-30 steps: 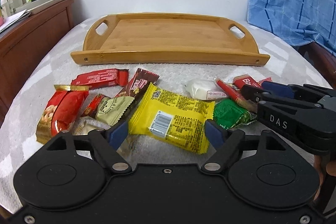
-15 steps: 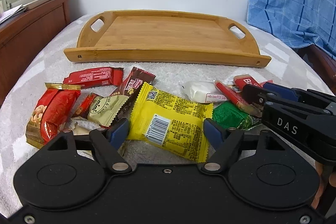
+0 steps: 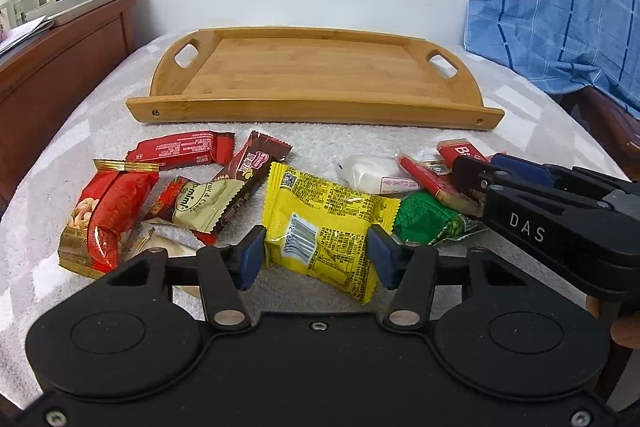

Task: Organize snacks
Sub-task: 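Grasp the yellow wafer pack with left tool while right tool grasps red Biscoff biscuit, then carry yellow pack with left tool while right tool carries Biscoff biscuit onto tray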

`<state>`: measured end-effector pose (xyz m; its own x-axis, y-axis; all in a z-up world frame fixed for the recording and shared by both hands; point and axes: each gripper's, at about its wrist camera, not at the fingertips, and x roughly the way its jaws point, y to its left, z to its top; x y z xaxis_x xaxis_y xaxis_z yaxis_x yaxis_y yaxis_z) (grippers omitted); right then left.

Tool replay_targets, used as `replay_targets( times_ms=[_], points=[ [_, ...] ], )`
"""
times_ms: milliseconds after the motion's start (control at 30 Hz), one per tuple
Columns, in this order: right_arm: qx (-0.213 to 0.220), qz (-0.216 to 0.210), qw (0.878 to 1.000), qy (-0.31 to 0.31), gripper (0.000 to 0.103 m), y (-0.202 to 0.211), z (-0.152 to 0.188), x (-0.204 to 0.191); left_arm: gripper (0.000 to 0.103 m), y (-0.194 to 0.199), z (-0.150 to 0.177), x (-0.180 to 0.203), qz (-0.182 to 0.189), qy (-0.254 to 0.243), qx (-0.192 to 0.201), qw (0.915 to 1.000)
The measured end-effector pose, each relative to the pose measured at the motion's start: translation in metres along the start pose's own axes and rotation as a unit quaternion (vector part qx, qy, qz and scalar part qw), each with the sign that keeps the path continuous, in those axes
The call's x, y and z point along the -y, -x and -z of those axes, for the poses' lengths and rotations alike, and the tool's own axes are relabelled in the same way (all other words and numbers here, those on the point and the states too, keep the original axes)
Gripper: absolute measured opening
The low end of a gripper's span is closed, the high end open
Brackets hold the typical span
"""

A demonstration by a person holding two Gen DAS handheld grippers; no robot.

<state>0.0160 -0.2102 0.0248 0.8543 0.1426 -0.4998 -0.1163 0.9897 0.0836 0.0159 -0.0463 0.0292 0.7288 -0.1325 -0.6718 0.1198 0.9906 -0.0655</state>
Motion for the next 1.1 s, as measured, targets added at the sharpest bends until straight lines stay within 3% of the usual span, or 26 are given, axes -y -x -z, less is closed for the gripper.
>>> replay_targets(
  times_ms=[167,1100],
  points=[
    [0.006,0.003,1.0,-0.007,0.038,0.003,0.0,0.002,0.043,0.006,-0.001,0.0,0.002,0.001,0.002,1.0],
    [0.031,0.007,0.999,-0.036,0.038,0.011,-0.002,0.012,0.043,0.03,-0.022,-0.003,0.008,0.016,0.046,0.9988]
  ],
)
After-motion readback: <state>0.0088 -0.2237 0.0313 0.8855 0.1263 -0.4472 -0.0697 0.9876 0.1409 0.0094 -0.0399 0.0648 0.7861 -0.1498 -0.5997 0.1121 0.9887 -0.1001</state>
